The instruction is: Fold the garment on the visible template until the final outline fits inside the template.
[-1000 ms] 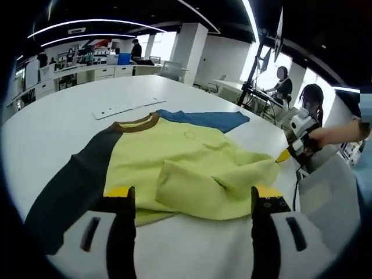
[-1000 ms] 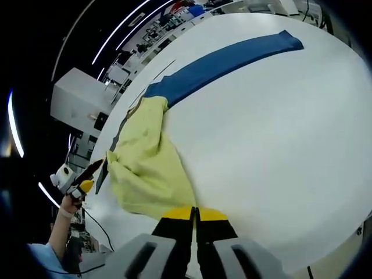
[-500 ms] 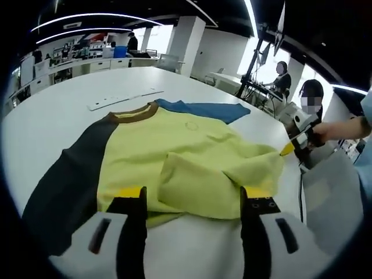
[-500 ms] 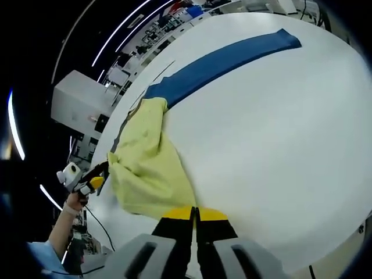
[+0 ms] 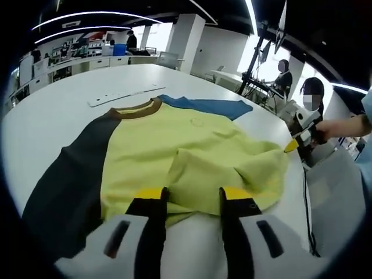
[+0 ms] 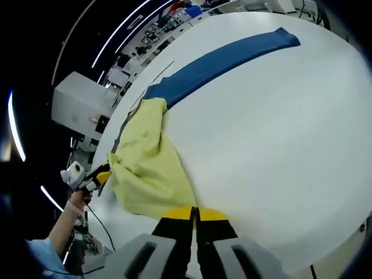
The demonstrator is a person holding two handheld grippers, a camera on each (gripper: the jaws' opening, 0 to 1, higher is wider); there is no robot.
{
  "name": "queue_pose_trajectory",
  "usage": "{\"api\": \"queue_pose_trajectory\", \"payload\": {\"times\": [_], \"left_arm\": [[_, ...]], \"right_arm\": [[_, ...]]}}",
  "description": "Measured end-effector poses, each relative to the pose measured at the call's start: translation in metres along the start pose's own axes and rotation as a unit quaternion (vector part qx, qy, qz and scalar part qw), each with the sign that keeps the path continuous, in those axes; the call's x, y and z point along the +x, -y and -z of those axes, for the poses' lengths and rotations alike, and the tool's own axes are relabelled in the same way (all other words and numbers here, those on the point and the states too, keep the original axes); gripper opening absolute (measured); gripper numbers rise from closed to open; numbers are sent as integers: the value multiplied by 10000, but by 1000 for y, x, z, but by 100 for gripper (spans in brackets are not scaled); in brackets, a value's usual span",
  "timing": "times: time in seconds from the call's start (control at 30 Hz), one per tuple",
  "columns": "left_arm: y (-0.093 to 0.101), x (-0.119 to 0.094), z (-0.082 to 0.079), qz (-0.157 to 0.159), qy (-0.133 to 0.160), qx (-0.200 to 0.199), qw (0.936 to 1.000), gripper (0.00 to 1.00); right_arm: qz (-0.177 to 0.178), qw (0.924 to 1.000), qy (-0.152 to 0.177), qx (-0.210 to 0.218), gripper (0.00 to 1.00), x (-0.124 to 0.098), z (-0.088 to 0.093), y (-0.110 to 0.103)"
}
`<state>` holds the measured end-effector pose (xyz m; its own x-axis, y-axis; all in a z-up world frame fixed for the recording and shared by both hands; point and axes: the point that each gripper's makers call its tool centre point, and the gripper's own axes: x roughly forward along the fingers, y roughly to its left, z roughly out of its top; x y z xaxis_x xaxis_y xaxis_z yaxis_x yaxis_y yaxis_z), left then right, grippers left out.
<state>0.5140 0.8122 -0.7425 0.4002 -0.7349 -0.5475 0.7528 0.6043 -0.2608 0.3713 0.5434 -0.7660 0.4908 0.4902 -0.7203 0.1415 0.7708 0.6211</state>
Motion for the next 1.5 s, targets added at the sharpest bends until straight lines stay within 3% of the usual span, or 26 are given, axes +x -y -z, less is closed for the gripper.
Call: {"api": "queue_pose_trajectory", "payload": {"times": [0.43,0.57,0.73,1.1,1.33,1.5], "left_arm": [[-12,-18,1,-92,95,-241,9996,11],[-11,-18,-1,-86,125,-328,9993,1],[-11,-19,0,-104,120,-357,9992,0],[-8,-44,-1,-235,323,-1197,9920,0],[3,-70,12,-294,224,-1620,9861,0],[14,-95,30,-441,122,-1922,9803,0]], "right_arm": [[11,10000,-27,-20,0,1,1,0],[15,10000,-24,-22,0,1,1,0],[11,10000,-8,-4,0,1,1,0],[-9,10000,-2,-55,0,-2,0,-3],[-66,9999,23,-101,0,-6,-4,-7],[-111,9998,10,-143,0,-10,-6,-9]]}}
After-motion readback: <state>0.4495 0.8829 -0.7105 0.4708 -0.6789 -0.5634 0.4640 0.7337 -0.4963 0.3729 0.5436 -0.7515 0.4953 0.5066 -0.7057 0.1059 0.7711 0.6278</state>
